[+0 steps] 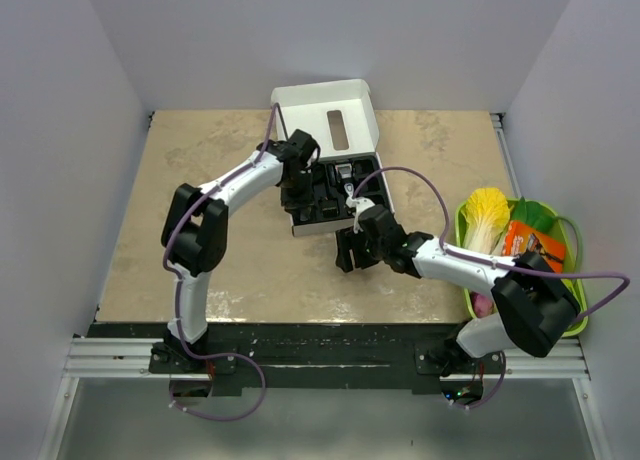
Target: Sort the hair-cutting tools
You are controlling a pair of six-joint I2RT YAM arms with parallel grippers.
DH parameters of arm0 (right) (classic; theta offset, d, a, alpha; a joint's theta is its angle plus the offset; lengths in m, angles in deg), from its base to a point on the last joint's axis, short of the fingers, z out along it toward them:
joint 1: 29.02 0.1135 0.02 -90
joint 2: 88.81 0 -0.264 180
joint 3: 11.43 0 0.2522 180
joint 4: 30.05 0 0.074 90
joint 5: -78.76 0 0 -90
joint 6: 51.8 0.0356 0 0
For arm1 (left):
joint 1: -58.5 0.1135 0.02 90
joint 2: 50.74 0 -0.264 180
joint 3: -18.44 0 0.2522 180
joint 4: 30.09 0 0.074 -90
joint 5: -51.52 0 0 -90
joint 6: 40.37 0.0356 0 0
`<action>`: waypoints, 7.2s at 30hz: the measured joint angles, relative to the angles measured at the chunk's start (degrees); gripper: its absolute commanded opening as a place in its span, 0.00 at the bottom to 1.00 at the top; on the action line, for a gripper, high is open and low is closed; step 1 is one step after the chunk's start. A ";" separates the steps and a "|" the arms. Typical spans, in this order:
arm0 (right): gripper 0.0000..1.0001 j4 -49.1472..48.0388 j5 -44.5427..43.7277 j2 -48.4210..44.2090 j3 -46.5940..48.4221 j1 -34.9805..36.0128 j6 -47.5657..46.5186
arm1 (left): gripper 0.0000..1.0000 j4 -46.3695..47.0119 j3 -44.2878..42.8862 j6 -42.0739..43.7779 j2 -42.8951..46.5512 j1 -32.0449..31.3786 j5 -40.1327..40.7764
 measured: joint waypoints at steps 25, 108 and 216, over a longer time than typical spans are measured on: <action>0.68 -0.15 0.00 -0.35 -0.72 0.00 0.42 | 0.34 1.53 1.36 -1.51 1.46 0.94 0.26; 0.00 3.89 -9.81 33.33 43.69 2.34 4.74 | 0.00 13.05 33.90 6.32 47.65 2.49 9.53; 0.29 -51.54 52.11 65.18 62.95 -38.82 30.12 | 0.08 82.68 -3.23 -16.04 -24.59 25.00 -41.22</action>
